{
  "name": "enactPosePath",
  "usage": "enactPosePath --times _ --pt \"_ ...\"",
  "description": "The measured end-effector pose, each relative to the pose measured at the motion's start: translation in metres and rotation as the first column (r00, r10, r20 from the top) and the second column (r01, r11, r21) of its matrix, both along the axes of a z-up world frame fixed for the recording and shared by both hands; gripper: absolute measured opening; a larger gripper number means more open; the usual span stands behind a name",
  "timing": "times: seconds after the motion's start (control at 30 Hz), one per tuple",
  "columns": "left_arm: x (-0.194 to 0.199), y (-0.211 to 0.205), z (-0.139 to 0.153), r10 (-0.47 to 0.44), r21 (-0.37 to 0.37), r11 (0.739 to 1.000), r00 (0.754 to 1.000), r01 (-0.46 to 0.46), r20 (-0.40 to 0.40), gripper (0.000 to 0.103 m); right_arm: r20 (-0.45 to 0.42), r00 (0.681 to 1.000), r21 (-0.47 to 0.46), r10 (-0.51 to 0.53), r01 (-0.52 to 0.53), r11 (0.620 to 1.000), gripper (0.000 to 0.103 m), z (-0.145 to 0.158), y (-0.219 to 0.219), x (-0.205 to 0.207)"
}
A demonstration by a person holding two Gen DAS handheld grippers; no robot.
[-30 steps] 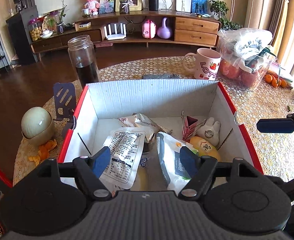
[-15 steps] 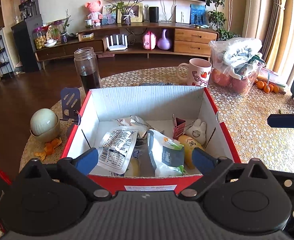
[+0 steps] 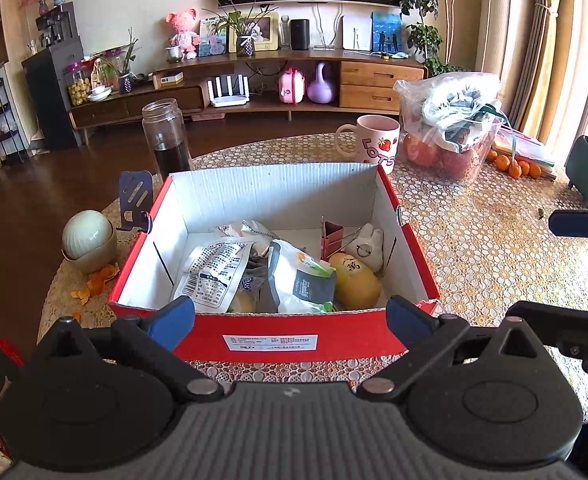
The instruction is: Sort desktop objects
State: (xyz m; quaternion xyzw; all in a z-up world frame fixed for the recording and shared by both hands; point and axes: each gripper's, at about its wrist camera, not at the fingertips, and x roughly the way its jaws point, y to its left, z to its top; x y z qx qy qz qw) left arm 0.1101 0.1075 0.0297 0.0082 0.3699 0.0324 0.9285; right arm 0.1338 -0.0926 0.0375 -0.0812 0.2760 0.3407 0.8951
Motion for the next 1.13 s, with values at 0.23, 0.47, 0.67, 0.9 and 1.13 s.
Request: enactPosePath --times 0.23,0.47,0.67,0.9,1.13 --pt "-0.007 -0.003 0.0 0.005 -0.005 1.0 1.0 -0.005 -0.002 0.102 0.013 1.0 0.01 -0.008 0.008 1.0 0.102 0.002 -0.008 -0.009" --pt "-0.011 -0.005 0.001 0.011 -0.013 1.0 1.0 -0.011 -0.005 0.102 0.002 0.999 0.019 -0.048 0.048 0.999 0.102 0.0 -0.016 -0.008" --pt "-0.013 -0.01 0.001 0.005 -0.001 1.0 1.0 -0.005 -0.006 0.102 -0.002 0.995 0.026 -0.096 0.097 0.995 0.102 -0.003 -0.019 -0.006" --pt "-0.013 -0.01 -0.001 0.015 -0.006 1.0 1.0 -0.016 -0.016 0.102 -0.012 0.995 0.036 -0.102 0.103 0.994 0.102 -0.004 -0.02 -0.005" --pt "-0.014 -0.012 -0.002 0.019 -0.02 1.0 0.999 -0.019 -0.028 0.102 -0.023 0.992 0.035 -0.122 0.123 0.992 0.102 -0.008 -0.025 -0.006"
